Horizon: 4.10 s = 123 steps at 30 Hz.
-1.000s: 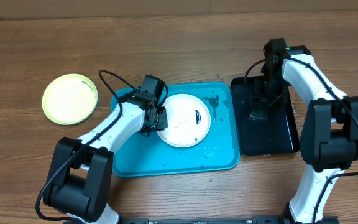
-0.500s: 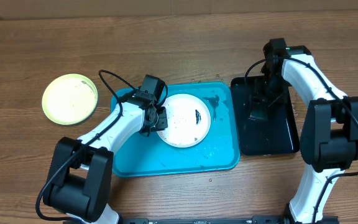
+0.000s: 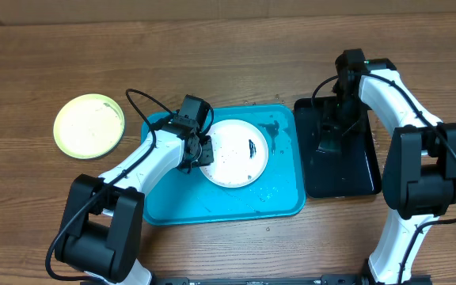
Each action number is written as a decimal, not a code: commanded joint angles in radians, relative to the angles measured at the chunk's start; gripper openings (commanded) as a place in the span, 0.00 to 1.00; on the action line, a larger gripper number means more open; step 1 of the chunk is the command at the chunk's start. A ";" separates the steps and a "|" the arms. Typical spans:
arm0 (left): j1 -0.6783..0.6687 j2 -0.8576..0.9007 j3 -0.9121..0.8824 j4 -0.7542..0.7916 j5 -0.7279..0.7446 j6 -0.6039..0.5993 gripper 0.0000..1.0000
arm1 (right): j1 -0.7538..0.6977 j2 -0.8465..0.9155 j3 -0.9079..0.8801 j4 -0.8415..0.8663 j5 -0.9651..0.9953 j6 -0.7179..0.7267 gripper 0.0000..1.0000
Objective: Clean dirty plates on tray and stack at the side
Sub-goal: 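Dip the green sponge in the black water tray with right gripper, then scrub the white plate with the sponge while left gripper holds it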
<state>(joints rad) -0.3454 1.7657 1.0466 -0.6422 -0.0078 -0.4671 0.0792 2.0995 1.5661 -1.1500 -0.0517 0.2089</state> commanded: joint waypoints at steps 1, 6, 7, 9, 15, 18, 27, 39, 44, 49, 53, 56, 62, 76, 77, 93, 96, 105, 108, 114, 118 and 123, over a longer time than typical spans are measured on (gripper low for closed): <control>-0.002 0.008 -0.011 0.001 0.000 0.007 0.37 | -0.001 -0.023 -0.039 0.020 0.005 0.006 0.39; -0.002 0.008 -0.011 0.001 0.001 0.006 0.37 | -0.001 -0.023 -0.055 0.037 0.004 0.005 0.26; -0.002 0.008 -0.011 0.003 0.000 0.006 0.37 | -0.001 -0.023 -0.055 0.037 -0.002 0.005 0.25; -0.002 0.008 -0.011 0.008 0.000 0.007 0.38 | -0.001 -0.023 -0.055 0.037 -0.011 0.005 0.12; 0.000 0.007 -0.004 0.027 -0.010 0.007 0.23 | -0.003 -0.023 -0.026 -0.003 -0.010 0.002 0.04; 0.006 0.007 0.000 0.026 -0.010 0.006 0.04 | -0.006 -0.024 0.025 -0.043 -0.009 0.000 0.04; 0.012 0.007 0.000 0.011 0.006 -0.048 0.04 | -0.008 -0.024 0.116 -0.110 0.017 -0.078 0.04; 0.021 0.008 0.000 0.010 -0.003 -0.132 0.17 | -0.008 -0.024 0.214 -0.181 0.084 -0.093 0.04; 0.020 0.012 -0.001 0.011 0.040 -0.170 0.06 | -0.002 -0.024 0.248 -0.218 0.084 -0.094 0.04; 0.021 0.024 -0.001 0.025 0.103 -0.182 0.29 | 0.000 -0.024 0.240 -0.224 0.084 -0.096 0.04; 0.033 0.024 0.001 0.047 0.084 -0.130 0.16 | 0.000 -0.024 0.240 -0.218 0.084 -0.117 0.04; 0.045 0.024 0.000 0.026 0.095 -0.135 0.04 | 0.000 -0.024 0.240 -0.230 0.080 -0.127 0.04; 0.044 0.026 0.000 0.000 0.219 -0.150 0.16 | 0.000 -0.024 0.240 -0.251 0.074 -0.139 0.04; 0.044 0.026 0.000 0.023 0.151 -0.134 0.04 | 0.005 -0.024 0.265 -0.264 0.077 -0.221 0.04; 0.044 0.026 0.000 0.022 0.151 -0.134 0.04 | 0.006 -0.024 0.282 -0.274 0.077 -0.221 0.04; 0.044 0.026 0.000 0.023 0.150 -0.135 0.04 | 0.247 -0.024 0.455 -0.351 -0.309 -0.212 0.04; 0.044 0.026 0.000 0.022 0.150 -0.135 0.04 | 0.327 -0.023 0.453 -0.314 -0.301 -0.200 0.04; 0.044 0.026 0.000 0.020 0.151 -0.135 0.04 | 0.513 -0.023 0.339 -0.143 0.029 0.006 0.04; 0.044 0.026 0.000 0.015 0.151 -0.135 0.04 | 0.544 -0.023 0.267 -0.081 0.074 0.007 0.04; 0.044 0.026 0.000 0.011 0.151 -0.135 0.04 | 0.541 -0.021 0.164 0.003 0.167 0.054 0.04; 0.043 0.026 0.000 0.011 0.153 -0.135 0.04 | 0.525 -0.021 0.122 0.040 0.167 0.054 0.04; 0.040 0.026 0.000 0.011 0.155 -0.135 0.04 | 0.515 -0.021 0.055 0.110 0.163 0.054 0.04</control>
<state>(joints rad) -0.3050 1.7771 1.0458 -0.6247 0.1539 -0.6186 0.6014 2.1014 1.6623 -1.0794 0.0917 0.2508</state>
